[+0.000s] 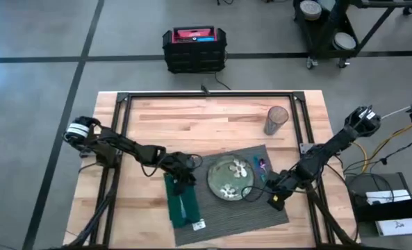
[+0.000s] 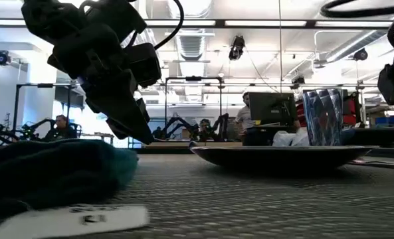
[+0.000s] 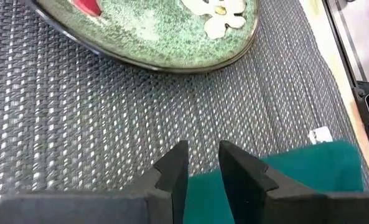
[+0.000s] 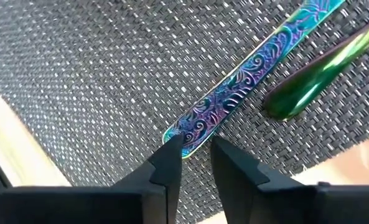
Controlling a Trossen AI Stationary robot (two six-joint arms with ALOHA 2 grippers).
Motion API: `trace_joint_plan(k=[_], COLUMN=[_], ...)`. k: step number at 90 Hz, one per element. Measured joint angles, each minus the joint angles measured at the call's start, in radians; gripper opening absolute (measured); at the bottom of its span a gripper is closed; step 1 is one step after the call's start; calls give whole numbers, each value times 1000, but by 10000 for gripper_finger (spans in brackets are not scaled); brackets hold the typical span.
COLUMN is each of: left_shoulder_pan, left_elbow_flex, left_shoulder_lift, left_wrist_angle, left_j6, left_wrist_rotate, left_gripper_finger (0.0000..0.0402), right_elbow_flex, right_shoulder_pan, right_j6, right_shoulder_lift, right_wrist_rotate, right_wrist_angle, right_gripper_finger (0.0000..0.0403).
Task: Set table place
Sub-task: Put the iridescent blue knife on the gray place mat
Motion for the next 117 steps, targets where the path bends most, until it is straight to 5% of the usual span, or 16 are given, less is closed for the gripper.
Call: trace_joint_plan(k=[31, 69, 87, 105, 117], left_shoulder_pan=[0, 0, 0, 0, 0], left_elbow_flex=[0, 0, 0, 0, 0], left_shoulder_lift=[0, 0, 0, 0, 0], left_wrist_angle=[0, 0, 0, 0, 0], left_j6=[0, 0, 0, -8, -11], left_wrist_rotate=[0, 0, 0, 0, 0], left_gripper_finger=[76, 76, 76, 76, 76], right_elbow_flex=[-2, 12, 23, 23, 24], right_shoulder_pan=[0, -9, -76, -156, -195], right_j6=[-17, -77, -303, -679, -754], right_shoulder_lift=[3, -20, -4, 26, 20], right_wrist_rotate=[89, 170, 338, 319, 247], right_wrist_angle=[49, 53, 48, 34, -20], right_gripper_finger=[48, 71, 54, 12, 3])
